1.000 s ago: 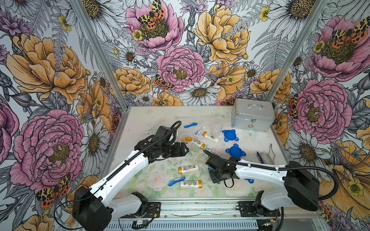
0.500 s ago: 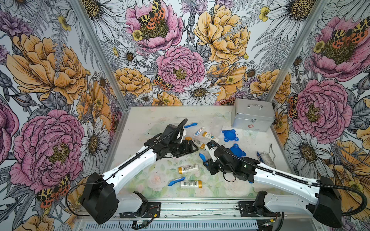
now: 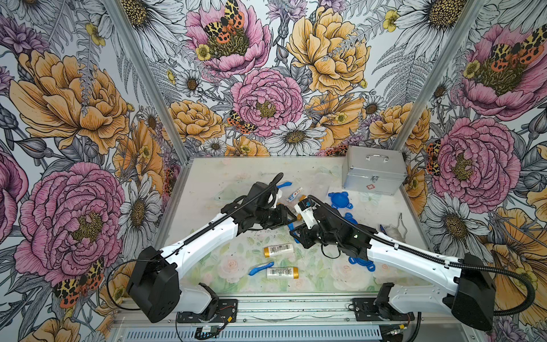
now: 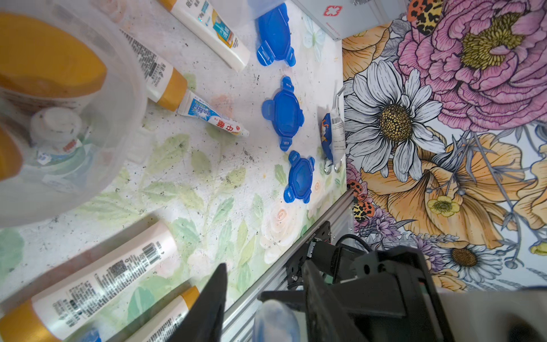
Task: Pack away toiletry kits
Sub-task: Pick up the toiletry item from the center of the board, then place the toiletry item into the container.
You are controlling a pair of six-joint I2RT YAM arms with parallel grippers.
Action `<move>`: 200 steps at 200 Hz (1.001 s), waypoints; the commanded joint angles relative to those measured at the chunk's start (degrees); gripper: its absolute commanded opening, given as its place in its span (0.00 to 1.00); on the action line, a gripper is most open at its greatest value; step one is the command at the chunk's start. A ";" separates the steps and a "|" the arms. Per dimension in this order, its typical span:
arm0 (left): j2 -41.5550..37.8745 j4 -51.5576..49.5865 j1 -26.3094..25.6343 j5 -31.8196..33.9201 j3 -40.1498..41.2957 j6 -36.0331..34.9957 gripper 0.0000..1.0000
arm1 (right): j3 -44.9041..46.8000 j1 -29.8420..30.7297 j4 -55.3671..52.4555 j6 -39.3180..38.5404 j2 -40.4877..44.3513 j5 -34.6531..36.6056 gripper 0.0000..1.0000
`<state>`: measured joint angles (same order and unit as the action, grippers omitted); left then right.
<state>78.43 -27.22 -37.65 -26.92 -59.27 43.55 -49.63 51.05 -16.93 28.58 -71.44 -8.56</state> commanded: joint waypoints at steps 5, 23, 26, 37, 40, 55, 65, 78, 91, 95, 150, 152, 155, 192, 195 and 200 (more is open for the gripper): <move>0.67 1.59 0.36 -1.86 -1.11 -1.24 0.23 | -1.95 -0.69 2.68 -0.77 -1.30 -1.54 0.06; 0.76 1.59 1.02 -2.63 -1.28 -1.92 0.11 | -2.36 -1.04 2.95 -0.74 -1.91 -1.90 0.07; 0.71 1.64 1.17 -2.80 -1.28 -2.14 0.09 | -2.47 -1.11 2.95 -0.72 -2.01 -1.95 0.07; 0.48 1.42 2.16 -3.30 -1.29 -2.58 0.04 | -2.80 -1.47 2.96 -0.75 -2.04 -1.99 0.10; 0.35 1.40 2.48 -3.38 -1.25 -2.71 0.03 | -2.84 -1.50 3.00 -0.74 -2.04 -2.01 0.11; -0.59 0.24 4.44 -3.35 -1.50 -3.95 0.00 | -2.95 -2.12 2.96 -0.33 -1.82 -1.78 0.21; -1.40 -1.59 5.66 -2.45 -2.37 -6.00 0.00 | -2.96 -2.59 2.89 0.10 -1.50 -1.36 0.31; -2.54 -5.65 6.98 0.69 -4.71 -10.28 0.00 | -2.72 -3.20 2.58 0.80 -0.71 -1.44 0.59; -3.51 -9.32 7.75 5.41 -7.79 -15.32 0.00 | -1.91 -3.54 1.73 1.69 0.90 -0.46 0.78; -3.75 -10.35 7.83 7.41 -8.73 -16.91 0.00 | -1.41 -3.73 1.36 1.99 1.53 0.01 0.83; -1.88 -12.09 11.30 21.24 -14.80 -22.87 0.00 | -0.42 -7.30 -8.67 1.99 3.29 4.35 0.99; -1.70 -11.96 11.29 21.43 -14.97 -23.07 0.00 | -0.46 -7.39 -8.78 2.00 3.27 4.50 0.99; -1.36 -11.70 11.13 21.78 -15.26 -23.26 0.00 | -0.55 -7.37 -8.96 2.02 3.19 4.79 0.99; 2.28 -9.01 9.20 26.12 -17.44 -25.35 0.00 | 0.38 -7.73 -9.59 3.71 3.52 6.87 0.99; 2.59 -8.66 9.12 26.39 -17.41 -25.40 0.00 | 0.47 -7.72 -9.74 3.88 3.57 7.13 0.99; 3.10 -8.27 8.93 26.68 -17.46 -25.51 0.00 | 0.66 -7.80 -10.18 4.26 3.67 7.53 0.99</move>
<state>79.46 -37.39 -27.70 -5.30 -75.31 20.88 -49.98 43.42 -24.95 31.05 -68.05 -4.03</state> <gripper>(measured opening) 0.189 0.993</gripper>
